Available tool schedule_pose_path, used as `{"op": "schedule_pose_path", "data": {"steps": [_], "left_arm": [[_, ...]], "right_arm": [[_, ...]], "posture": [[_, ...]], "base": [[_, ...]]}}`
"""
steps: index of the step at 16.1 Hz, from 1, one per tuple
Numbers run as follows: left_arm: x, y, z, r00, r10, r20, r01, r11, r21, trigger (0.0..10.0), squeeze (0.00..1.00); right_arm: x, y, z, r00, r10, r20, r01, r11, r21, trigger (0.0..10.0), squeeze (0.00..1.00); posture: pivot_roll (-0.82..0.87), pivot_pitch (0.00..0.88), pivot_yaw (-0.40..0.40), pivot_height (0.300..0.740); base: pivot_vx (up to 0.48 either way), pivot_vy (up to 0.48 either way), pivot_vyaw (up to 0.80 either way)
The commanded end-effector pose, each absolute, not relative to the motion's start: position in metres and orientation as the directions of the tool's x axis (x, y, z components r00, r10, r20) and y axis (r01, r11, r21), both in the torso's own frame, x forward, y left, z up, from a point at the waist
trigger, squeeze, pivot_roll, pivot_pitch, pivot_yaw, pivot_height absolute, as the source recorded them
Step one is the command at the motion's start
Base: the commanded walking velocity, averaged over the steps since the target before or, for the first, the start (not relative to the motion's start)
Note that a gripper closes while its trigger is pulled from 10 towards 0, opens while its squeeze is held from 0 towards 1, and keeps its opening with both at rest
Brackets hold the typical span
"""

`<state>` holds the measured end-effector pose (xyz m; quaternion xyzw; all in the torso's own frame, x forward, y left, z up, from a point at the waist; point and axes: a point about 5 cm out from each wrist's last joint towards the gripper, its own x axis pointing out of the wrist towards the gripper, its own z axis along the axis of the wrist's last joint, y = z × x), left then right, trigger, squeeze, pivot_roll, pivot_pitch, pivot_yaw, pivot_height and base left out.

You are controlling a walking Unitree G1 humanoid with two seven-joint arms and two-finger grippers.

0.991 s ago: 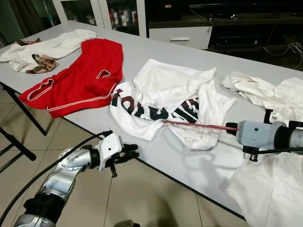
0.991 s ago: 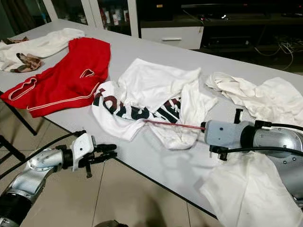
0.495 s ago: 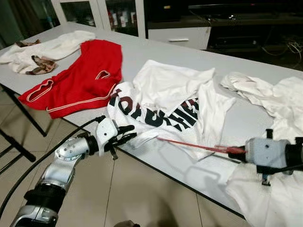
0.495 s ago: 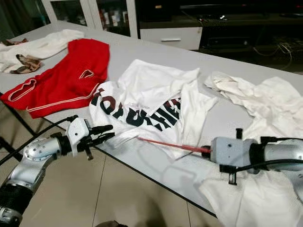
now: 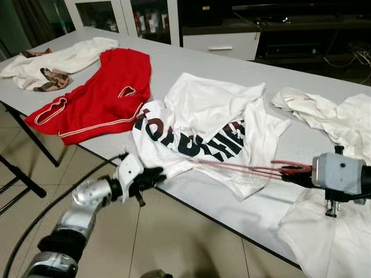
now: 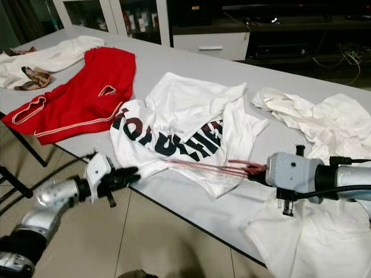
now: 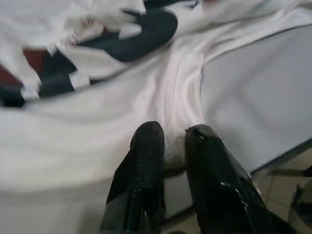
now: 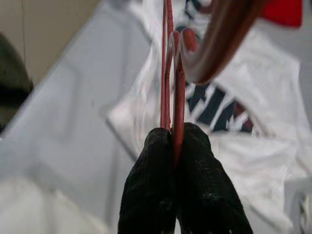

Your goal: Hang hanger

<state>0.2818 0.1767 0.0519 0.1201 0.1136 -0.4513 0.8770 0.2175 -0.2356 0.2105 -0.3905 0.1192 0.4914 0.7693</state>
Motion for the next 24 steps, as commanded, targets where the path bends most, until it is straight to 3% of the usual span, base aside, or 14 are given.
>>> {"op": "schedule_pose_path", "data": {"steps": [1,6,7,8,9,10,11,14,17,24], "left_arm": [[0.287,0.177,0.057,0.576,-0.77,-0.275,0.814,0.571,0.104,10.0,1.0],[0.285,0.175,0.046,0.557,-0.759,-0.337,0.824,0.555,0.115,10.0,1.0],[0.28,0.176,0.04,0.521,-0.765,-0.379,0.845,0.524,0.104,10.0,0.55],[0.278,0.176,0.037,0.498,-0.773,-0.394,0.857,0.507,0.088,10.0,0.28],[0.276,0.177,0.035,0.489,-0.775,-0.401,0.86,0.506,0.071,4.4,0.0],[0.273,0.178,0.032,0.474,-0.776,-0.417,0.863,0.503,0.045,1.6,0.0],[0.271,0.178,0.03,0.46,-0.779,-0.426,0.868,0.495,0.031,0.0,0.0],[0.261,0.176,0.025,0.364,-0.813,-0.455,0.906,0.422,-0.03,0.0,0.0],[0.261,0.175,0.03,0.343,-0.828,-0.444,0.924,0.383,-0.001,0.0,0.0],[0.282,0.176,0.055,0.479,-0.82,-0.314,0.877,0.462,0.132,0.0,0.0]], "right_arm": [[0.217,-0.23,0.227,0.496,0.707,-0.504,-0.834,0.225,-0.504,10.0,0.0],[0.214,-0.221,0.246,0.474,0.796,-0.377,-0.833,0.267,-0.484,10.0,0.0],[0.217,-0.22,0.247,0.488,0.793,-0.365,-0.823,0.279,-0.494,10.0,0.0],[0.219,-0.219,0.248,0.497,0.79,-0.358,-0.817,0.286,-0.501,10.0,0.0],[0.219,-0.218,0.248,0.501,0.791,-0.352,-0.814,0.292,-0.502,10.0,0.0],[0.219,-0.217,0.25,0.504,0.793,-0.342,-0.811,0.299,-0.503,10.0,0.0],[0.219,-0.216,0.251,0.504,0.796,-0.335,-0.81,0.301,-0.504,10.0,0.0],[0.222,-0.211,0.256,0.511,0.808,-0.293,-0.794,0.313,-0.52,10.0,0.0],[0.223,-0.209,0.257,0.513,0.809,-0.286,-0.791,0.316,-0.524,10.0,0.0],[0.212,-0.215,0.24,0.46,0.786,-0.413,-0.852,0.261,-0.453,10.0,0.0]], "posture": [[-0.13,0.0,0.105,0.736],[-0.13,0.0,0.103,0.736],[-0.13,0.0,0.102,0.736],[-0.13,0.0,0.101,0.736],[-0.13,0.0,0.101,0.736],[-0.13,0.0,0.1,0.736],[-0.13,0.0,0.1,0.736],[-0.12,0.0,0.099,0.736],[-0.12,0.0,0.098,0.736],[-0.13,0.0,0.096,0.736]], "base": [[0.0,0.0,0.0],[0.0,0.0,0.0],[0.0,0.0,0.0],[0.0,0.0,0.0],[0.0,0.0,0.0],[0.0,0.0,0.0],[0.0,0.0,0.0],[0.0,0.0,0.0],[0.0,0.0,0.0],[0.0,0.0,0.0]]}}
